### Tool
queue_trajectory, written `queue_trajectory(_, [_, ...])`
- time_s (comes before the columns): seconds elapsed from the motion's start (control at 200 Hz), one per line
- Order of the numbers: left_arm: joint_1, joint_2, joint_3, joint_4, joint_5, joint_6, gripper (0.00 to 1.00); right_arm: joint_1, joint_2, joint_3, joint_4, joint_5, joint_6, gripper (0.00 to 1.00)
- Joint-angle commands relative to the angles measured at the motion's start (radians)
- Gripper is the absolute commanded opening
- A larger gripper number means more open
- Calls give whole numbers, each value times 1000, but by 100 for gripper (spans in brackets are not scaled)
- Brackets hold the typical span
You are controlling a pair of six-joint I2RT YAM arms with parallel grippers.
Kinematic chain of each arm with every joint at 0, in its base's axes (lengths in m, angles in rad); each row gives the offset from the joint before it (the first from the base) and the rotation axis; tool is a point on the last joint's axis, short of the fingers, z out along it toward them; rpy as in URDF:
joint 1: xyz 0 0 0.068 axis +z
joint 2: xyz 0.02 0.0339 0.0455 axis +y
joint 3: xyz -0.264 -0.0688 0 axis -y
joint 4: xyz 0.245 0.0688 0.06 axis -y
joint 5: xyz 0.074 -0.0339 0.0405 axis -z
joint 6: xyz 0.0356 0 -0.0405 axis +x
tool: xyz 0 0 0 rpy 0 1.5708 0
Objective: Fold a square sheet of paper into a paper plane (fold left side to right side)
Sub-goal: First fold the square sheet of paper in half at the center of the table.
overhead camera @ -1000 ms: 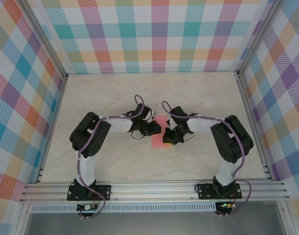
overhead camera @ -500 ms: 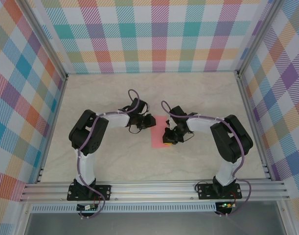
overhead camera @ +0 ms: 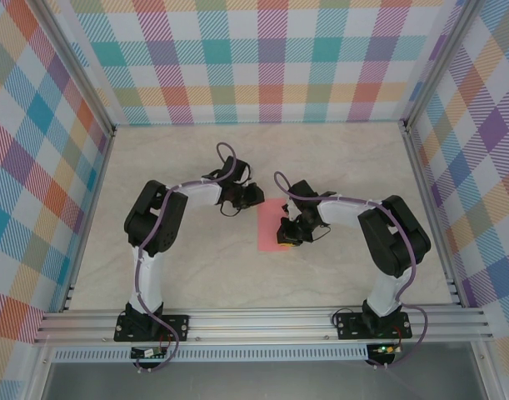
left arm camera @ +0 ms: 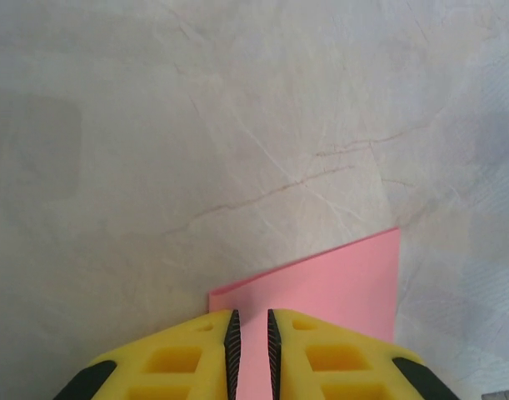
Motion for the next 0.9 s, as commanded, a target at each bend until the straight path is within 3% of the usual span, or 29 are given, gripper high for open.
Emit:
queue_trajectory(0.0, [49, 48, 36, -13, -44, 18, 20, -7, 48, -51, -106, 160, -14, 13])
queue_trajectory(0.365, [99, 78, 116, -23, -1, 39, 20, -7, 25, -51, -52, 92, -14, 14])
queue_trajectory(0.61, [117, -78, 73, -21, 39, 75, 27, -7, -20, -8, 16, -9, -5, 17])
queue_trajectory(0.895, [48, -391, -236, 37, 76, 24, 29, -47, -154, 20, 14, 46, -20, 49])
